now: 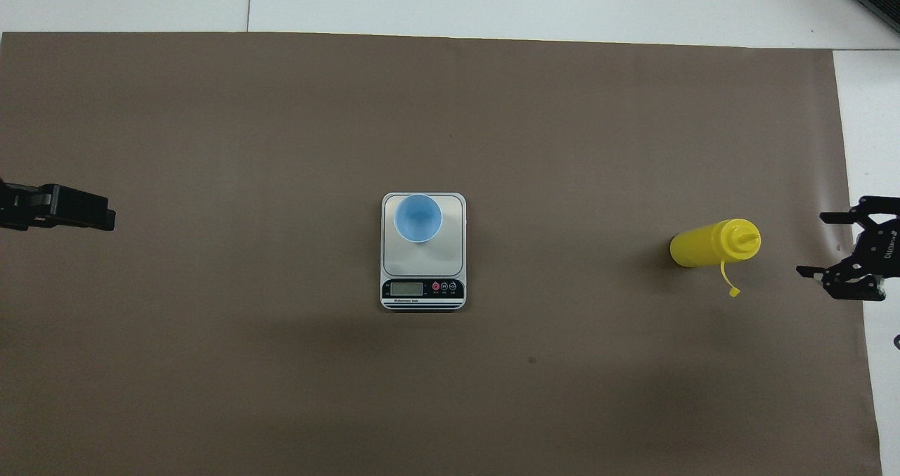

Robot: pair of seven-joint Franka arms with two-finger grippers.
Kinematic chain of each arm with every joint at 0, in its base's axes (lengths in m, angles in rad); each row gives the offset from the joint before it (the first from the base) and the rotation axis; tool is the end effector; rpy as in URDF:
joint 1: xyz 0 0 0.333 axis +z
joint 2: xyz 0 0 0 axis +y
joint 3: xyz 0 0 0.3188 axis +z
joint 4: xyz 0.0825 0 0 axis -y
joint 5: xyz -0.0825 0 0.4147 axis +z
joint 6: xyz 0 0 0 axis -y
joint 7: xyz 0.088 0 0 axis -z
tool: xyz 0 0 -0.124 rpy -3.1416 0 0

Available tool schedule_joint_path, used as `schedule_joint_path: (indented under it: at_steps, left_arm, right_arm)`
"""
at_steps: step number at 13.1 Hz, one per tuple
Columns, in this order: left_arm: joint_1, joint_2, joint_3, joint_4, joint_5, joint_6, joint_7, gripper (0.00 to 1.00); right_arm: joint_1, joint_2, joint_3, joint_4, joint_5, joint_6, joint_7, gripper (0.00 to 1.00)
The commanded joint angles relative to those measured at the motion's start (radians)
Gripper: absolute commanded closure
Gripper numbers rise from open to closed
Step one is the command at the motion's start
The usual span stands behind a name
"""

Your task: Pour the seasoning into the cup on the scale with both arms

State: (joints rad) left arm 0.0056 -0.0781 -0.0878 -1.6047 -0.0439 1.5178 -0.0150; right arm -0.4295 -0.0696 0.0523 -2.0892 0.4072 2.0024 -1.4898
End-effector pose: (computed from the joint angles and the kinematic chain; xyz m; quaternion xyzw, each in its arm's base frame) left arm 0.5525 -0.0531 0.6331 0.9992 -0.0345 -0.0054 0.0183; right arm 0.5300 -0.1774 0.4311 -0.8775 -0.4441 -0.1406 0.1144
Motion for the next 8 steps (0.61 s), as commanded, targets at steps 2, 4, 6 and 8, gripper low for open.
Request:
schedule_joint_path:
  at_steps: [2, 4, 6, 8]
  left_arm:
    - [-0.003, -0.022, 0.003, -0.018, 0.018, -0.010, 0.001, 0.00]
    - [-0.003, -0.022, 0.003, -0.018, 0.018, -0.008, 0.001, 0.00]
    - [-0.003, -0.022, 0.003, -0.020, 0.018, -0.008, 0.001, 0.00]
    - [-0.003, -0.022, 0.003, -0.018, 0.018, -0.010, 0.001, 0.00]
  right_arm:
    - [0.121, -0.076, 0.008, 0.014, -0.132, -0.011, 0.374, 0.00]
    - [0.188, -0.082, 0.008, 0.038, -0.206, -0.020, 0.549, 0.00]
    - [0.245, -0.081, 0.009, 0.090, -0.273, -0.077, 0.743, 0.00]
    - [0.299, -0.072, 0.014, 0.147, -0.342, -0.117, 0.938, 0.00]
